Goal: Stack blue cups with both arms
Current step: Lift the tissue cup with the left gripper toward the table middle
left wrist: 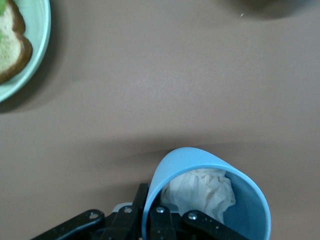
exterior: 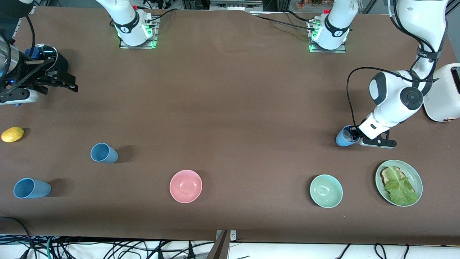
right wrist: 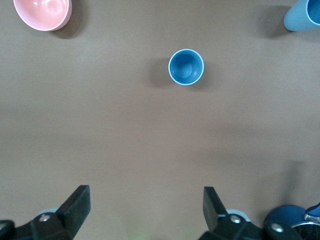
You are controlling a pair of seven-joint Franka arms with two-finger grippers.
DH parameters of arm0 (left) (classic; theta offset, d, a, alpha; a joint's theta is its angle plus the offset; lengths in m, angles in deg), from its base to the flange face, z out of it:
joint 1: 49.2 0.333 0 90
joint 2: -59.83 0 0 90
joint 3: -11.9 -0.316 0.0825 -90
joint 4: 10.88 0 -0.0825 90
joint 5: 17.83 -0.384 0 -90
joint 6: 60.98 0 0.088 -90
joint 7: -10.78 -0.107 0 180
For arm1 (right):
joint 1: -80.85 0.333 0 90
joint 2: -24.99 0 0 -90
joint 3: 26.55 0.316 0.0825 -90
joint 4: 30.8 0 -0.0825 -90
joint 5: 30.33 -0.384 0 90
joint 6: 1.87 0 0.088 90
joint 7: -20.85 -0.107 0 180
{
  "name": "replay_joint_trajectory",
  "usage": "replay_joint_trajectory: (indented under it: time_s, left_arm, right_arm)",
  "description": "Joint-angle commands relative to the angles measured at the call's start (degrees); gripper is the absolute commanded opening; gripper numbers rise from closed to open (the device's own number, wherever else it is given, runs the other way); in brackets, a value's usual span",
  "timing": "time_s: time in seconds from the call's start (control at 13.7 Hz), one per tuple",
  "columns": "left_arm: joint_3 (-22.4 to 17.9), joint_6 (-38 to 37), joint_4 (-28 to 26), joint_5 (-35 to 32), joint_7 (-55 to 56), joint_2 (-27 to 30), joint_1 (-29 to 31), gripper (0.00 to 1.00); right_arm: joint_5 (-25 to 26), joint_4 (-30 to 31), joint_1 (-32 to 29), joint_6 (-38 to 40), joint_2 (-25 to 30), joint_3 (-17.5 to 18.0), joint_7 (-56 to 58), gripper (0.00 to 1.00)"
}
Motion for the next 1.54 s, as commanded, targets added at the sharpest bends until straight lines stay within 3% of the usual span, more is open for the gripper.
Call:
replay_joint_trajectory:
  time_s: [0.0,0.22,0.58,0.73,1.17,1.46]
  left_arm:
    - [-0.4,0.2,0.0,-0.6,-2.4,0.3,-0.1,0.00]
    - [-0.4,-1.7,1.3,-0.6,-2.2,1.9,-0.2,0.00]
    - [-0.1,-24.6,15.9,-0.6,-2.3,4.1,-0.9,0.00]
    - [0.0,-30.0,20.3,-0.6,-2.4,4.1,-1.0,0.00]
    - [0.0,-40.2,30.6,-0.6,-1.2,3.9,-3.5,0.00]
    - [2.9,-43.1,33.7,-0.6,11.0,4.0,-6.8,0.00]
  right_arm:
    - [-0.9,0.6,-0.2,-0.3,0.8,0.1,-0.5,1.00]
    - [-0.9,0.6,-0.2,-0.4,0.8,0.1,-0.5,1.00]
    - [-0.9,0.6,-0.2,-0.4,0.8,0.1,-0.5,1.00]
    - [-0.9,0.6,-0.2,-0.3,0.8,0.1,-0.5,1.00]
    - [-0.9,0.6,-0.2,-0.3,0.9,0.1,-0.5,1.00]
    - [-0.9,0.6,-0.2,-0.4,0.8,0.1,-0.5,1.00]
